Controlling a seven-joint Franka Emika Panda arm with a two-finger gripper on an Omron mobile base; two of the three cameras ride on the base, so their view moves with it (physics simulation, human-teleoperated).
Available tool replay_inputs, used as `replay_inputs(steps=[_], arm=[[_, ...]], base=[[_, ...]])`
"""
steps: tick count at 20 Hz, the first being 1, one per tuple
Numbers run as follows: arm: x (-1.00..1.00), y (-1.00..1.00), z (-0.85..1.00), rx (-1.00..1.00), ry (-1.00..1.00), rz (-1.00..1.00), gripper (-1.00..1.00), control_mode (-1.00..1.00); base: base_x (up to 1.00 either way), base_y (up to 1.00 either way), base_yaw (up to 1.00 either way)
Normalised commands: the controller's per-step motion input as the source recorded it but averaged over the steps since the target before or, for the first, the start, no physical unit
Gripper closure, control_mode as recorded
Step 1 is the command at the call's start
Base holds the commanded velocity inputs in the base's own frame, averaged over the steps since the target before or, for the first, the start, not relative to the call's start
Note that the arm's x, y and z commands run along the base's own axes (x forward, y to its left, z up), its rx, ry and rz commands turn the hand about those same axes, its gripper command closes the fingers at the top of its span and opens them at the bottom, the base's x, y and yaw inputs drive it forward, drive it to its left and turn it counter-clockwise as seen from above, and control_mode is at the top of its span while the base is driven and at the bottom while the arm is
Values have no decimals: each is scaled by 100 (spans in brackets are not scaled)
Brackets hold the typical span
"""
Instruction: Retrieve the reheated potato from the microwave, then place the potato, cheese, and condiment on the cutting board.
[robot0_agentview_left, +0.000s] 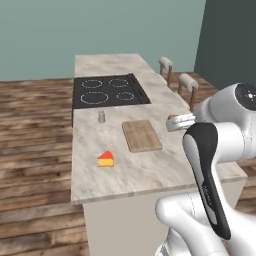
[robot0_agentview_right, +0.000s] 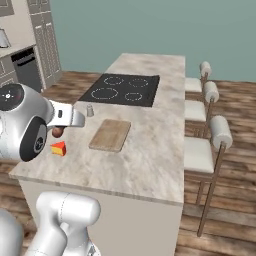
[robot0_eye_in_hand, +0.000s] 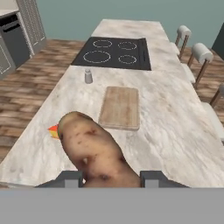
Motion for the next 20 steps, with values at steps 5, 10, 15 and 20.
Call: replay_inputs(steps=[5, 10, 15, 20], arm=[[0, 0, 0, 0, 0, 0, 100, 100], [0, 0, 0, 0, 0, 0, 100, 100], [0, 0, 0, 0, 0, 0, 100, 100], [0, 0, 0, 0, 0, 0, 100, 100]], base=[[56, 0, 0], [54, 2, 0], [6, 1, 0], [0, 0, 0]])
